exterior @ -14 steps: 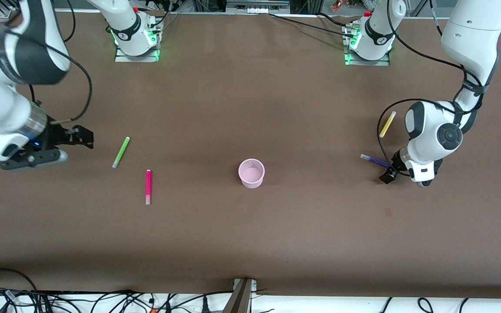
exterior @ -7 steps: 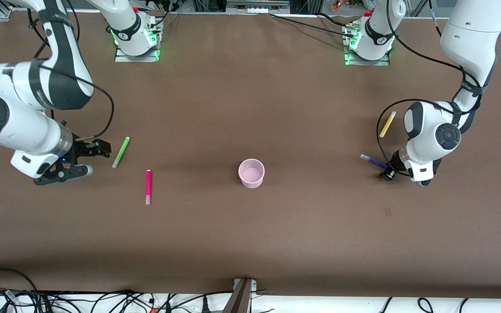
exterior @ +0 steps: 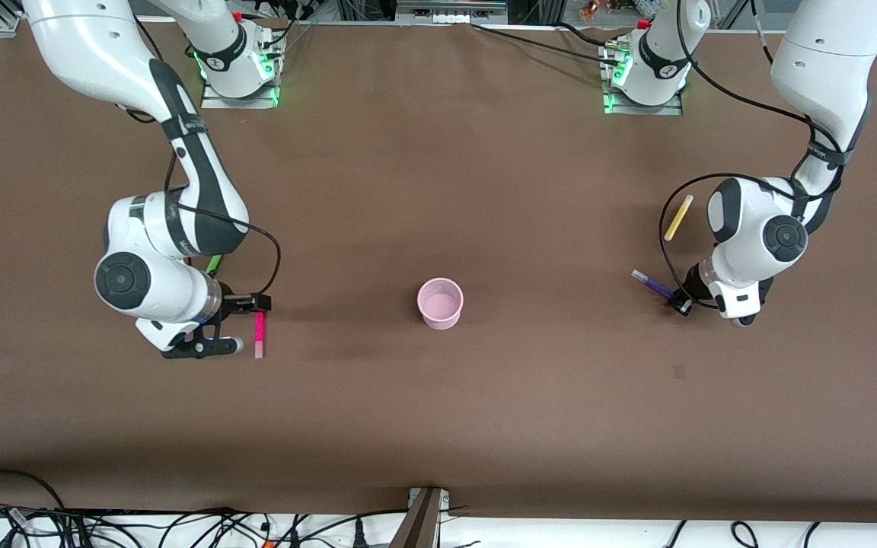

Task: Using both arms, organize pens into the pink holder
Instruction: 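Lift the purple marker with the left gripper while the right gripper grasps the highlighter, then carry the purple marker over the pink cup with the left gripper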

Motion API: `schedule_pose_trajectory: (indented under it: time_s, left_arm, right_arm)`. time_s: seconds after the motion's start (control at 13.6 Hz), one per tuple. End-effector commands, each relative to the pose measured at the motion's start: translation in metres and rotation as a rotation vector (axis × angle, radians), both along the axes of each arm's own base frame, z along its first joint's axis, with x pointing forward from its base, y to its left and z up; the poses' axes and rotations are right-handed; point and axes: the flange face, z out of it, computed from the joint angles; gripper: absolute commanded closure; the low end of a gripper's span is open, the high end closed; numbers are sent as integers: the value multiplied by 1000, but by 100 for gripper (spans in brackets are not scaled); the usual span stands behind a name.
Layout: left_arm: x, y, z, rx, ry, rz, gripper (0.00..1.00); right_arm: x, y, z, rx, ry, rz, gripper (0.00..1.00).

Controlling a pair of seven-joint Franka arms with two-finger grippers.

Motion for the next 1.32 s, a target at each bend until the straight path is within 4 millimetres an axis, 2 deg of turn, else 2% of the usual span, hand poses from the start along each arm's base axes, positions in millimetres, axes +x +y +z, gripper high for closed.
schedule_pose_trajectory:
  time_s: [0.0, 0.15, 0.22, 0.29, 0.51, 0.66, 0.74, 0.96, 1.1, 1.25]
  left_arm:
    - [14, -11, 41, 3, -69, 44, 100]
    - [34, -33, 116, 3, -203, 15, 100]
    - [36, -39, 151, 3, -257, 7, 100]
    - [33, -52, 176, -5, -276, 5, 100]
    - [15, -121, 224, -41, -223, 56, 100]
    - [6, -177, 254, -8, -174, 125, 100]
    - [2, -205, 262, 32, -181, 185, 100]
    - [-21, -294, 246, 77, -234, 340, 100]
    - [-31, -338, 230, 128, -252, 372, 100]
    - [-22, -370, 223, 155, -287, 418, 100]
  right_arm:
    - [8, 0, -24, 7, -10, -30, 9]
    - [1, -2, -45, 1, 17, -32, 22]
    - [-3, -3, -51, -2, 29, -32, 28]
    - [-6, -7, -58, -4, 35, -38, 31]
    - [-11, -12, -69, -3, 26, -46, 37]
    - [-16, -16, -79, -2, 24, -54, 44]
    - [-19, -16, -83, 10, 28, -68, 47]
    - [-24, -16, -89, 21, 45, -95, 54]
    - [-26, -16, -91, 19, 51, -99, 58]
    - [-30, -17, -94, 17, 60, -98, 63]
